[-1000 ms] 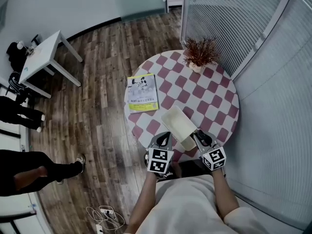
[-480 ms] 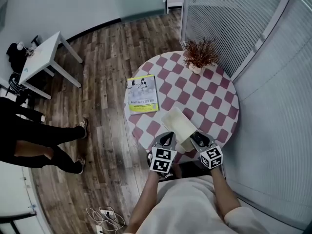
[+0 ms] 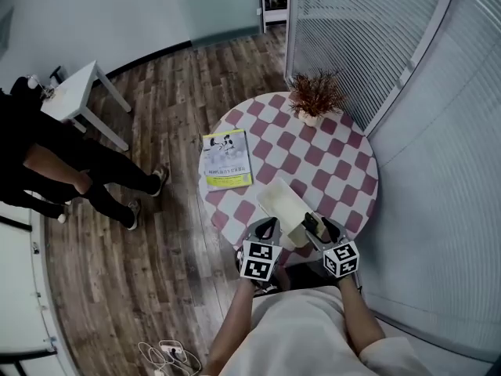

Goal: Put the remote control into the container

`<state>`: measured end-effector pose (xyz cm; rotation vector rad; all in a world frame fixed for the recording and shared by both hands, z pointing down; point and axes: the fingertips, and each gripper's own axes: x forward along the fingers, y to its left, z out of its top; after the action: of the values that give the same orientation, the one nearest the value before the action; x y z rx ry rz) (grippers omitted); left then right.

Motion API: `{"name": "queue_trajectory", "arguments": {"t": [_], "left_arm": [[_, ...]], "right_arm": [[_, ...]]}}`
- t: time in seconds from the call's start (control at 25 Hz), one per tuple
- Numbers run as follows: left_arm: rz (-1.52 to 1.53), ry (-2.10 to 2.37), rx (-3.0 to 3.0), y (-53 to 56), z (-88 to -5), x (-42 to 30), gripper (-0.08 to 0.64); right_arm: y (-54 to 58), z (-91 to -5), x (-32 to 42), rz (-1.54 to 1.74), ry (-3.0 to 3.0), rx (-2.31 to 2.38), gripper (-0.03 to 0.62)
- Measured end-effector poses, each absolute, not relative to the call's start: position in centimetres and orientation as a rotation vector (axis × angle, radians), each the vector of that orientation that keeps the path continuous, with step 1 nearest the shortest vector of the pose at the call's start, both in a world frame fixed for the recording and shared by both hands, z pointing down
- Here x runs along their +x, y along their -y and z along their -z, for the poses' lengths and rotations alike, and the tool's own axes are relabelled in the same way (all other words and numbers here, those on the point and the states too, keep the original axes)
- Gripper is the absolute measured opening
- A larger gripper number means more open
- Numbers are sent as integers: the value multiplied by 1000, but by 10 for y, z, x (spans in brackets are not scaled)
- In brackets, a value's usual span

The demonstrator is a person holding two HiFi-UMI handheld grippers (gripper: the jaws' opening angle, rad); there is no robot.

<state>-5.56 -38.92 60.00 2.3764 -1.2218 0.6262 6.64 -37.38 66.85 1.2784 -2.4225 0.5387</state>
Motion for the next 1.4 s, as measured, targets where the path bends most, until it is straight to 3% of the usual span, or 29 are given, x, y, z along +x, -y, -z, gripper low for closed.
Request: {"name": "queue_trajectory", "arguments": {"t": [0.4,0.84,1.4], "left_arm": [[-635,1205,2345,335,-615,-65,6],[-596,1251,2361,312,-598,-59,6],[-567,1327,2263,268,-598,-40,6]], "right_arm": [[336,-639,75,-514,2421,1413,210],[317,-632,88,-550,2358,1507,10],[276,-611,90,-592,2324,1401,2]]}}
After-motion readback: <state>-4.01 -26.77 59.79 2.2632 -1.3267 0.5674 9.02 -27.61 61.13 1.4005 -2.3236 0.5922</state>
